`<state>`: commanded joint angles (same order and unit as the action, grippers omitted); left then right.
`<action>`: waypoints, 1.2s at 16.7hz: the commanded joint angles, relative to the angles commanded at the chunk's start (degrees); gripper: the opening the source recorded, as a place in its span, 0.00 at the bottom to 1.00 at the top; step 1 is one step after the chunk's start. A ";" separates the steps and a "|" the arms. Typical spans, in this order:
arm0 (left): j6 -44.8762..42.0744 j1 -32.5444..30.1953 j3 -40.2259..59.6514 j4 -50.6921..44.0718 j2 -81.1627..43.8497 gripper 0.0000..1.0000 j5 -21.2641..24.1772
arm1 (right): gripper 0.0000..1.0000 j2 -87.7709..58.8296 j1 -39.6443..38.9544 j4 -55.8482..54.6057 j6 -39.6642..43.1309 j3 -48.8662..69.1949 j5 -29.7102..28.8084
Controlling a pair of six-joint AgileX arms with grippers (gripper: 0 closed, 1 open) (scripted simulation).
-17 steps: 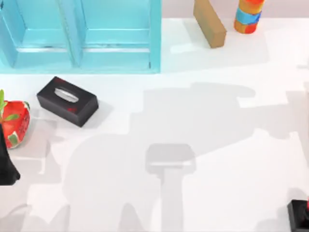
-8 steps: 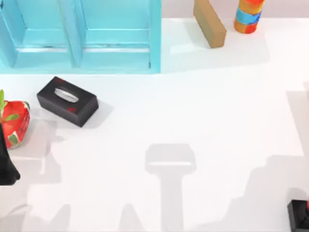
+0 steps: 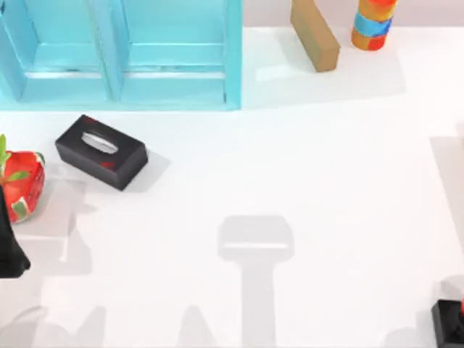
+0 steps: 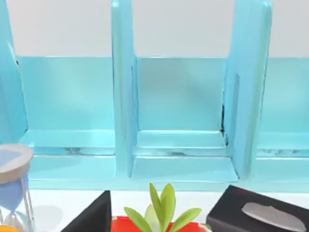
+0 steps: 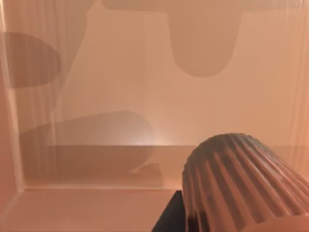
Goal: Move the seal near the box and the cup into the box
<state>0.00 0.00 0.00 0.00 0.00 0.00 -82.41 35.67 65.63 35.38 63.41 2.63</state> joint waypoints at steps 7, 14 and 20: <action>0.00 0.00 0.00 0.00 0.00 1.00 0.00 | 0.00 -0.80 -0.12 -1.98 -0.34 -1.45 0.00; 0.00 0.00 0.00 0.00 0.00 1.00 0.00 | 0.00 -3.66 -0.39 -14.08 -0.47 -10.51 -0.06; 0.00 0.00 0.00 0.00 0.00 1.00 0.00 | 0.08 -3.92 -0.45 -15.57 -0.51 -11.63 -0.04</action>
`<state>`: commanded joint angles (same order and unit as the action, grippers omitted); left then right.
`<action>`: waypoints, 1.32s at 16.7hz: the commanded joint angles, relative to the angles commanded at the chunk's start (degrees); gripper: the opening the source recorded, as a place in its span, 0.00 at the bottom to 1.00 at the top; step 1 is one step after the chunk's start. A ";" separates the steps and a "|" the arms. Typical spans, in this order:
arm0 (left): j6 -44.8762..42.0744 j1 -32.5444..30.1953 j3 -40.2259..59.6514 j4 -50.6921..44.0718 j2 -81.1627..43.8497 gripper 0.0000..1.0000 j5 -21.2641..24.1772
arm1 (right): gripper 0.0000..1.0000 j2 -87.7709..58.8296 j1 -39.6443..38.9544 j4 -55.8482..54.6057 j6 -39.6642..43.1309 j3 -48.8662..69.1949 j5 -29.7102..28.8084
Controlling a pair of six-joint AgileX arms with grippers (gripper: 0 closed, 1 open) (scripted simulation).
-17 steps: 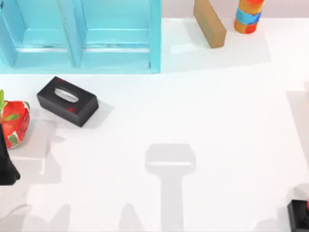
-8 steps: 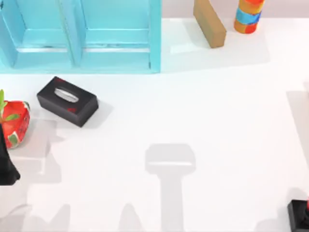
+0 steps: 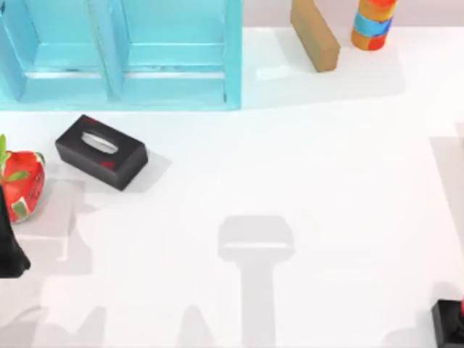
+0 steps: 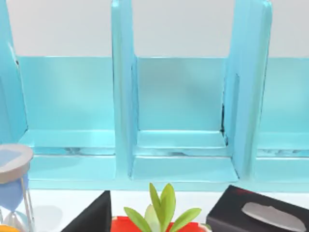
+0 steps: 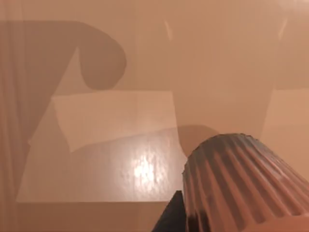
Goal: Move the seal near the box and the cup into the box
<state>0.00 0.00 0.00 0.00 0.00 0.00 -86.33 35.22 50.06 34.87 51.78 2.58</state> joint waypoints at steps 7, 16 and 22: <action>0.00 0.00 0.00 0.00 0.00 1.00 0.00 | 0.60 0.00 0.00 0.00 0.00 0.00 0.00; 0.00 0.00 0.00 0.00 0.00 1.00 0.00 | 1.00 0.00 0.00 0.00 0.00 0.00 0.00; 0.00 0.00 0.00 0.00 0.00 1.00 0.00 | 1.00 0.01 0.10 0.03 0.04 0.13 0.04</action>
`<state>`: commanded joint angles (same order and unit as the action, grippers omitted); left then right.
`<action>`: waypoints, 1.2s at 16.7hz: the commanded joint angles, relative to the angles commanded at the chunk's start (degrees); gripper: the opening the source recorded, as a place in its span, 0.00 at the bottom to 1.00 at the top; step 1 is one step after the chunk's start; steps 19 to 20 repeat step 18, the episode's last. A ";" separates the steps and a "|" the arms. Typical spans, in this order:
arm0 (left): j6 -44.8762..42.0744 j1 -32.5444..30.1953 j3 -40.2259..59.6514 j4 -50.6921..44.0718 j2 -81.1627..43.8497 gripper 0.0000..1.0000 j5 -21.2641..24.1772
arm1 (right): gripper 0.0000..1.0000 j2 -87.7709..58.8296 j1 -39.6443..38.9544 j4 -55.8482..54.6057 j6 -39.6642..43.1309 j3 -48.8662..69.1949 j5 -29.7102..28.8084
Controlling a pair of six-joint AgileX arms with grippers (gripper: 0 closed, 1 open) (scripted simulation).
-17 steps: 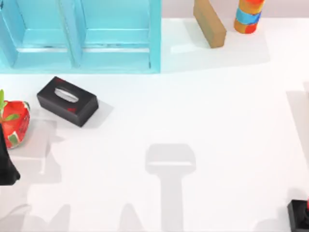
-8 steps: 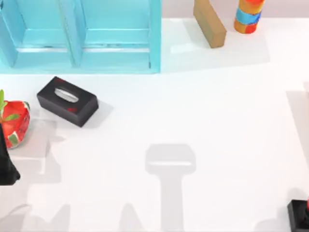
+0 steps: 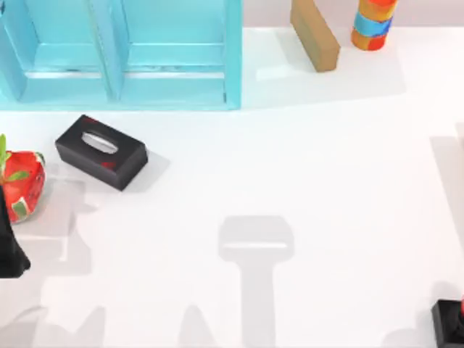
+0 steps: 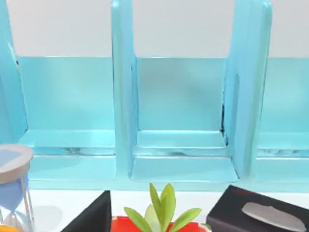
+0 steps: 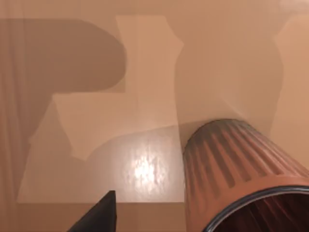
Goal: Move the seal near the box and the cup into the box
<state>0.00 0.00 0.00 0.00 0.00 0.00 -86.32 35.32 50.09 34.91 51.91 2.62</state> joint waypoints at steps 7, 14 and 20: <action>0.00 0.00 0.00 0.00 0.00 1.00 0.00 | 1.00 1.25 1.29 1.22 2.07 12.34 4.06; 0.00 0.00 0.00 0.00 0.00 1.00 0.00 | 1.00 3.22 -0.36 18.83 0.61 20.85 2.10; 0.00 0.00 0.00 0.00 0.00 1.00 0.00 | 1.00 3.56 0.24 23.44 0.32 19.79 -0.01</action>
